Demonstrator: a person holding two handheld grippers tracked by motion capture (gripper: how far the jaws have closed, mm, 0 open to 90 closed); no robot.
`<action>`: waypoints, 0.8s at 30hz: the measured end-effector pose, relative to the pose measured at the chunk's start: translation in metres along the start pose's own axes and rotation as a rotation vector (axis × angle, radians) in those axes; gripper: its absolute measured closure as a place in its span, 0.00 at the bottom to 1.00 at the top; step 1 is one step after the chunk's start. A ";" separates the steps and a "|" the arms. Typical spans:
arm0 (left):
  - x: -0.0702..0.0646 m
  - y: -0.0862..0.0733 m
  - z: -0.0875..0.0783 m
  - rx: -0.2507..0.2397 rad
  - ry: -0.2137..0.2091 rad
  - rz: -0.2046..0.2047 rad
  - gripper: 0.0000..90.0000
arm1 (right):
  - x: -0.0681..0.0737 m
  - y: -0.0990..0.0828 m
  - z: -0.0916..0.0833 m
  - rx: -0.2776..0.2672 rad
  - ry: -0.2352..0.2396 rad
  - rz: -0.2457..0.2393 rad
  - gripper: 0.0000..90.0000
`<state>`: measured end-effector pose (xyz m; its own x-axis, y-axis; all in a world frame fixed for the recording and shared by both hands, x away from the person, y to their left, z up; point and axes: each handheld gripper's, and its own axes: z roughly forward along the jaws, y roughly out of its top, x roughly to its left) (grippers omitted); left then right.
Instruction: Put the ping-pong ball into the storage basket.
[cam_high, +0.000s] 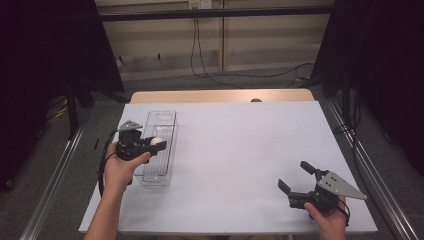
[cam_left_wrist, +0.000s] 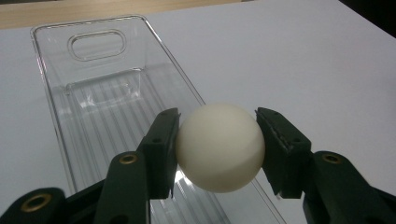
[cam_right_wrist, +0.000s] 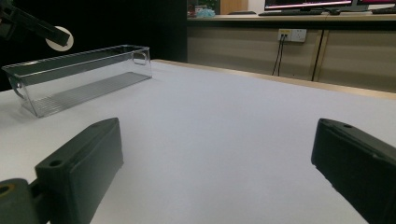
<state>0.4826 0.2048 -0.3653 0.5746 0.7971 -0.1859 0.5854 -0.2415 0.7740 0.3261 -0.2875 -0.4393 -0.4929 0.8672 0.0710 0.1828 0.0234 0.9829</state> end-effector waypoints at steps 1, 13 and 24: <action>0.000 0.000 0.000 -0.001 -0.003 -0.003 0.57 | 0.000 0.000 0.000 0.002 0.001 -0.003 0.02; 0.005 -0.008 0.002 0.006 0.010 -0.005 0.57 | 0.000 0.000 0.001 0.000 0.003 -0.006 0.02; 0.005 -0.012 0.004 -0.004 0.027 -0.017 0.57 | 0.000 0.000 0.001 0.000 0.003 -0.004 0.02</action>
<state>0.4807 0.2093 -0.3783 0.5491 0.8155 -0.1829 0.5926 -0.2256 0.7733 0.3264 -0.2868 -0.4393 -0.4959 0.8658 0.0678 0.1811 0.0267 0.9831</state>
